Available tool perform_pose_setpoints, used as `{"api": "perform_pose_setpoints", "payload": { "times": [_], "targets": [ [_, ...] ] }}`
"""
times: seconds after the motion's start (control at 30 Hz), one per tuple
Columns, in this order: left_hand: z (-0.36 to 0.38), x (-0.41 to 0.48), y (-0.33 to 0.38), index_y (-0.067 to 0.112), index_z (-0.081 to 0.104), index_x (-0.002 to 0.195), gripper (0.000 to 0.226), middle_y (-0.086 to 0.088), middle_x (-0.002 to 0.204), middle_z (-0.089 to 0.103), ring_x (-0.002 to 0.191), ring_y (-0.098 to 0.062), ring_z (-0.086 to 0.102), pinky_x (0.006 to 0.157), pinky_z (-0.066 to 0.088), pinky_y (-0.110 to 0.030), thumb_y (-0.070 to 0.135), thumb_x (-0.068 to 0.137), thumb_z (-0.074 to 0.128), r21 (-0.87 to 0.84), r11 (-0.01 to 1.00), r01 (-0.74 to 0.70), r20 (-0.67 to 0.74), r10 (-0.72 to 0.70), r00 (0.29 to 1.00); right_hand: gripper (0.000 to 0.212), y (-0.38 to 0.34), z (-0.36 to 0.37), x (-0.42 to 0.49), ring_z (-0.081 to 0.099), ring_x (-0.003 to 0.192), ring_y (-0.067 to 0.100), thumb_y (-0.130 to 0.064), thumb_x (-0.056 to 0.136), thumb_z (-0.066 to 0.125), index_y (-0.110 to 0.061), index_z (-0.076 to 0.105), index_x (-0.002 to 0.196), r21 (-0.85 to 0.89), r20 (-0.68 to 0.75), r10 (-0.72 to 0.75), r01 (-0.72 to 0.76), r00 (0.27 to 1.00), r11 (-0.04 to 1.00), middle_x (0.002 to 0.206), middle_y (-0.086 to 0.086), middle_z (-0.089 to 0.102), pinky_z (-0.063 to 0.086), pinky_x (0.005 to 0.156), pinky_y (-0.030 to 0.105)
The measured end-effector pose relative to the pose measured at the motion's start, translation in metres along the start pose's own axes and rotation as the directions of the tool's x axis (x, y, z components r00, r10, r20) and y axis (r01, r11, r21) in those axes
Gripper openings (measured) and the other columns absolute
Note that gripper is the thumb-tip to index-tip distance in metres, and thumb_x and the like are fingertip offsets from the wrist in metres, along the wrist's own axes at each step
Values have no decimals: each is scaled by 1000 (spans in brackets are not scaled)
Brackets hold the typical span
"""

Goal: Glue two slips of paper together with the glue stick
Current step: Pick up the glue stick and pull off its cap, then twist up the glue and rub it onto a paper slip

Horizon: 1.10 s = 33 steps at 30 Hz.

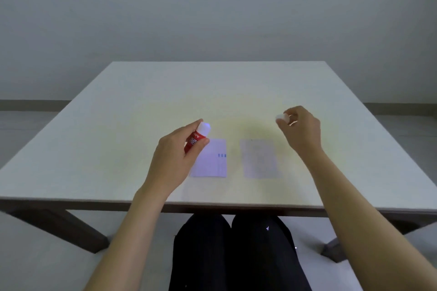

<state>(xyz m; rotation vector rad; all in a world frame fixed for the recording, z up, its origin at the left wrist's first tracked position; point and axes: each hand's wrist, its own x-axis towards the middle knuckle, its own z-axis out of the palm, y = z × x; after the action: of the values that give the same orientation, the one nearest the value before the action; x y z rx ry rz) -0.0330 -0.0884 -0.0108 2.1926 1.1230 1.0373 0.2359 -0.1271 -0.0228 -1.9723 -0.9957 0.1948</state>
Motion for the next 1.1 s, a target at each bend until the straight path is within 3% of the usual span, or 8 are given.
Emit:
{"api": "perform_pose_setpoints", "payload": {
  "times": [0.1,0.27,0.47,0.53,0.6,0.7,0.93,1.1],
  "targets": [
    [2,-4,1,28,65,114,29,26,86,66,83,0,62,71,43,-5,28,85,65,-64,997,39,-29,-41,999,20,11,6,7,54,81,26,-18,87,55,-8,61,103,-247,69,-87,101,994,964,101,12,62,38,68,30],
    [1,-6,5,27,67,101,18,19,74,66,75,-7,67,75,51,-20,25,83,66,-127,988,92,-23,-95,995,31,22,11,5,58,89,37,-10,84,52,-9,59,114,-441,131,-147,191,980,877,100,16,62,41,76,38],
    [-1,-2,7,23,66,87,6,8,67,72,79,-2,69,77,47,-13,25,82,67,-382,897,223,-61,-265,962,56,15,4,-6,56,105,33,-26,85,62,-20,43,137,-507,112,-175,208,978,837,117,13,58,36,91,41],
    [4,0,10,18,69,82,8,10,74,75,91,-8,70,88,51,-29,25,79,70,-562,784,265,-91,-377,922,55,-3,5,-20,58,101,26,-30,85,65,-20,45,135,-348,27,-227,222,973,911,118,11,58,37,89,35],
    [13,2,19,14,70,80,9,-1,88,75,99,-22,69,93,53,-40,21,76,74,-722,639,267,-102,-480,871,40,-30,10,-41,61,77,9,-26,86,65,-20,55,125,76,58,-211,207,976,975,101,6,62,42,74,19],
    [26,5,36,10,68,80,12,-12,96,71,101,-28,69,87,55,-35,17,75,76,-863,465,200,-112,-560,821,21,-64,21,-77,65,57,9,-19,92,58,-18,64,113,606,358,-231,-37,905,794,87,2,63,55,65,23],
    [34,-2,55,9,68,80,6,-7,88,70,80,-15,74,70,57,-21,10,78,74,-956,281,82,-122,-638,761,25,-79,26,-90,57,62,11,-6,88,61,-14,64,112,676,364,-201,-110,909,729,106,9,64,52,66,19],
    [38,0,59,4,69,83,7,1,73,74,78,-16,73,68,57,-20,10,80,72,-980,180,89,-48,-641,766,9,-76,18,-87,43,45,11,-15,91,59,-12,68,93,649,348,-201,-81,916,757,63,5,57,41,50,18]
  ]
}}
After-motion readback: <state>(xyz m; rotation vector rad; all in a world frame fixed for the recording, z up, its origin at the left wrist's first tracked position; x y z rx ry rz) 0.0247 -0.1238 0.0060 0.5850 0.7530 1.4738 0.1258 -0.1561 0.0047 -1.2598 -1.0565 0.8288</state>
